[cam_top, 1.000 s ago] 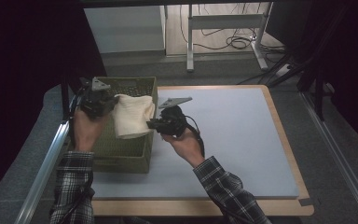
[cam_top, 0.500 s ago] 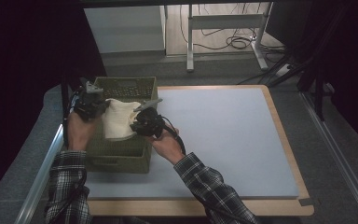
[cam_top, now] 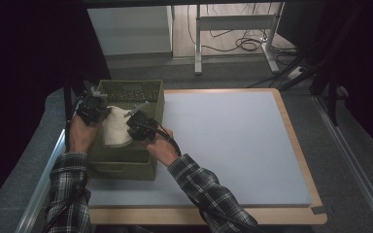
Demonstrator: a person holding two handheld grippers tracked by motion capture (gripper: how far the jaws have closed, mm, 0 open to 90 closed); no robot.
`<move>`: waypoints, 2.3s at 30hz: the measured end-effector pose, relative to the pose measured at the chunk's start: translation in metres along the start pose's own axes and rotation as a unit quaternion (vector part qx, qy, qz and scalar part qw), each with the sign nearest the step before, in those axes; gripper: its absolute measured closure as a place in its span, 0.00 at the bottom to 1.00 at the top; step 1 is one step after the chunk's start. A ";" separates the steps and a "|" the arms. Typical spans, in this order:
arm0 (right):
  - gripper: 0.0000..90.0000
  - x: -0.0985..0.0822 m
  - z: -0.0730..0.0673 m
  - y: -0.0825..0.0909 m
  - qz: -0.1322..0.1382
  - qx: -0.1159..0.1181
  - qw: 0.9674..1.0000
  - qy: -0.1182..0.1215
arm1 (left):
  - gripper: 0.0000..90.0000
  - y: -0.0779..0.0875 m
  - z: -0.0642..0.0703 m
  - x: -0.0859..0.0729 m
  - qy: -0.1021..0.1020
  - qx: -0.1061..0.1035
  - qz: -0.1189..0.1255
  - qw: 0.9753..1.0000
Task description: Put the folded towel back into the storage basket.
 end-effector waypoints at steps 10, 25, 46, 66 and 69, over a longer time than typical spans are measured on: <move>0.71 0.003 0.002 -0.007 -0.013 0.008 1.000 0.005 | 0.71 -0.029 0.002 -0.004 0.002 0.000 -0.043 0.999; 0.50 0.002 0.012 0.011 0.023 0.005 1.000 0.014 | 0.45 -0.016 0.006 -0.001 0.035 -0.018 -0.013 0.999; 0.27 -0.013 0.030 0.057 0.057 0.004 0.998 0.023 | 0.17 0.003 0.031 0.003 0.093 -0.100 0.042 0.990; 0.13 -0.059 0.046 0.098 0.070 0.014 0.997 0.009 | 0.04 0.027 0.082 -0.003 0.071 -0.159 0.070 0.982; 0.12 -0.067 0.049 0.104 0.070 0.012 0.997 0.009 | 0.03 0.030 0.090 -0.004 0.067 -0.162 0.073 0.982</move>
Point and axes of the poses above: each handheld gripper's, and its own axes: y roughly backward along the jaws, x roughly out of its top, z roughly to its right, the point moved 6 cm from there along -y, roughly forward along the jaws, and after that the axes turned 7 degrees about y, right-handed, at the moved point
